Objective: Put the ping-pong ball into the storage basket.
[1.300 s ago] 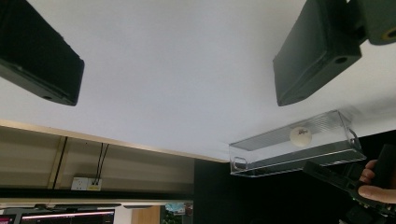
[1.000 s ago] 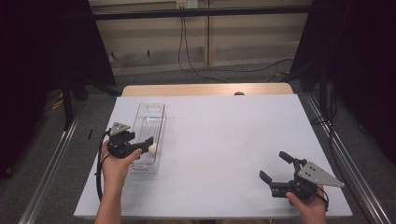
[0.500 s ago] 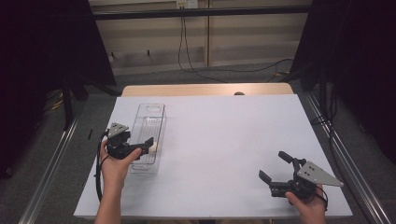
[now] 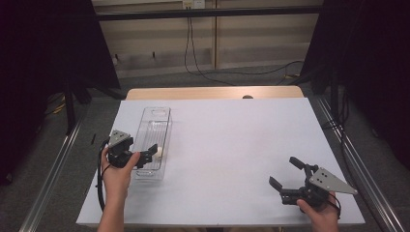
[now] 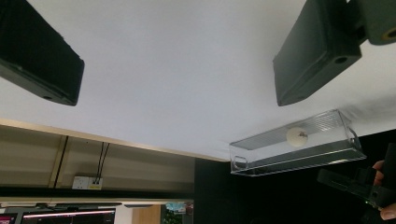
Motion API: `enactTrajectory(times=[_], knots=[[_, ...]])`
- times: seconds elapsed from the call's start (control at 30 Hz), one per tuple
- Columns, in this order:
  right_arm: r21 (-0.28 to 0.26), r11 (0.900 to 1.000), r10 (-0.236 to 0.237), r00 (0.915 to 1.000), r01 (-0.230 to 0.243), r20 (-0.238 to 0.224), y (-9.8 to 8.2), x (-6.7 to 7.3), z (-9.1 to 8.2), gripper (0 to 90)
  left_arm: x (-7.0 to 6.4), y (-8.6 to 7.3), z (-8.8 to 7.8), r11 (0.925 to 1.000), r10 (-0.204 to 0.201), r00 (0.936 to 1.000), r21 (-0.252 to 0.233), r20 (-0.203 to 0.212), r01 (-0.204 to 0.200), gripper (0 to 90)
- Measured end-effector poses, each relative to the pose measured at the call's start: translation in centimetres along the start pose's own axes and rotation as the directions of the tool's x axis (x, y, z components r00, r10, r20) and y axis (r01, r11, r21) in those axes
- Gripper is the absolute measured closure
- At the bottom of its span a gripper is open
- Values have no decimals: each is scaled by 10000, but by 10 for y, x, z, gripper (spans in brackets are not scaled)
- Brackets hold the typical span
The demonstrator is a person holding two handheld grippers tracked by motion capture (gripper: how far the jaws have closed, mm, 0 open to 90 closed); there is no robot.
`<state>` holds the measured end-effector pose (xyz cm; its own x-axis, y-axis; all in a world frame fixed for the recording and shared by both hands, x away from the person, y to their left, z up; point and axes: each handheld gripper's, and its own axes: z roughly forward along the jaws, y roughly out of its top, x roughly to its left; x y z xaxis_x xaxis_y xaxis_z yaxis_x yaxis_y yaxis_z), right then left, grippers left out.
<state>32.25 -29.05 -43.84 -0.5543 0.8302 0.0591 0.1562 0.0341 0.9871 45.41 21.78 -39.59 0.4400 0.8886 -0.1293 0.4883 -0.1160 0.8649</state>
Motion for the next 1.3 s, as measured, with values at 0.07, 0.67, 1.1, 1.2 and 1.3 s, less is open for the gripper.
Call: enactTrajectory(times=[0.07, 0.67, 1.1, 1.2, 1.3], knots=[[-17, 10000, 5, 10000, -5, 19, 0, 0, 0, 14, 1, -1, -2, 9999, 23, 9999, -110, 160, -21, 32], [-43, 10000, 15, 10000, -15, 5, 0, 0, 0, 15, 0, -12, -17, 9979, 40, 9997, -652, 261, -23, 33], [-44, 10000, -8, 10000, 8, -38, 1, -1, 0, 14, -5, -18, -23, 9955, 171, 9994, -936, 300, -143, 33], [-59, 10000, 42, 10000, -43, -19, 0, 0, 0, 14, -6, -20, -24, 9944, 163, 9993, -1052, 326, -128, 33], [-53, 10000, 20, 10000, -21, -32, 0, 0, 0, 15, -6, -22, -25, 9935, 198, 9989, -1133, 426, -148, 34]])
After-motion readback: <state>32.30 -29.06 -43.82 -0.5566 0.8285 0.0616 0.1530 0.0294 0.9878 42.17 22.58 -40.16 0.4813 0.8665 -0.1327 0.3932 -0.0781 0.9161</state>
